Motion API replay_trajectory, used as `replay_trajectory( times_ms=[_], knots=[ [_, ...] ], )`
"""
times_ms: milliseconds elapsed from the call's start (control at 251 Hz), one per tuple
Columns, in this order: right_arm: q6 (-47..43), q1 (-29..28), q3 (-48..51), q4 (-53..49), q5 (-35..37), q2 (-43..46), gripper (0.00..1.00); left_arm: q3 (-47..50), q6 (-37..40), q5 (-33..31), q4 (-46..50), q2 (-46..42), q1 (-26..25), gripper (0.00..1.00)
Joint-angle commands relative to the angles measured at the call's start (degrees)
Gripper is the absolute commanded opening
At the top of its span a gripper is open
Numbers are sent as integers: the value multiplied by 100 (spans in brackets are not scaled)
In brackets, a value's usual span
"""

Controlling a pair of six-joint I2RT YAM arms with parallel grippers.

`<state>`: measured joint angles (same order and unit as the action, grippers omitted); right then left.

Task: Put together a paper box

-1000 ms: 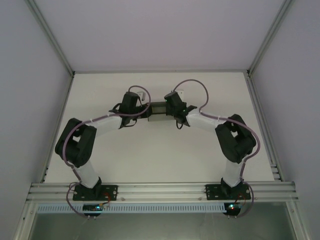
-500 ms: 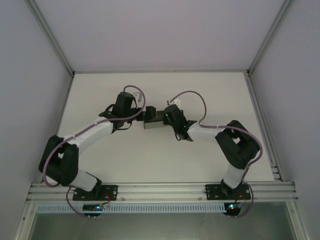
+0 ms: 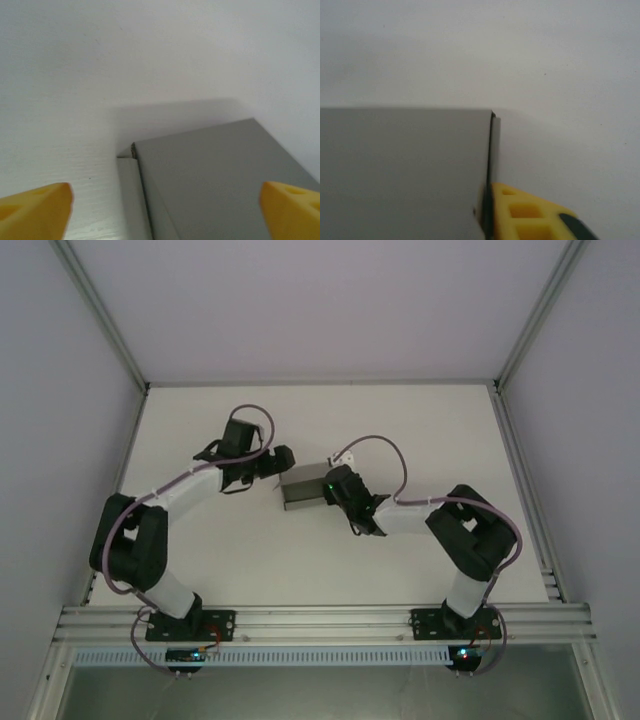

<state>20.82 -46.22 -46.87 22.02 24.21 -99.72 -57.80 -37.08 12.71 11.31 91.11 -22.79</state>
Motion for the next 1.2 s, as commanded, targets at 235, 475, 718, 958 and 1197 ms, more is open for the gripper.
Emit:
replay_trajectory(
  times_ms=[235, 475, 718, 958, 1197],
  knots=[
    [-51, -229, 216, -474, -125, 261, 30, 479, -329, 831, -830, 747, 5, 69],
    [96, -212, 623, -1100, -451, 830, 43, 685, -344, 891, -1125, 963, 121, 65],
    [-104, 97, 1042, -1565, -1067, 1448, 78, 708, -202, 1212, -1515, 1197, 345, 61],
    [21, 782, 908, -1534, -2074, 1716, 85, 760, 191, 1405, -1920, 1376, 504, 48],
    [642, 1642, 512, -1508, -3210, 1723, 99, 1125, -221, 2520, -3223, 1703, 878, 30]
  ],
)
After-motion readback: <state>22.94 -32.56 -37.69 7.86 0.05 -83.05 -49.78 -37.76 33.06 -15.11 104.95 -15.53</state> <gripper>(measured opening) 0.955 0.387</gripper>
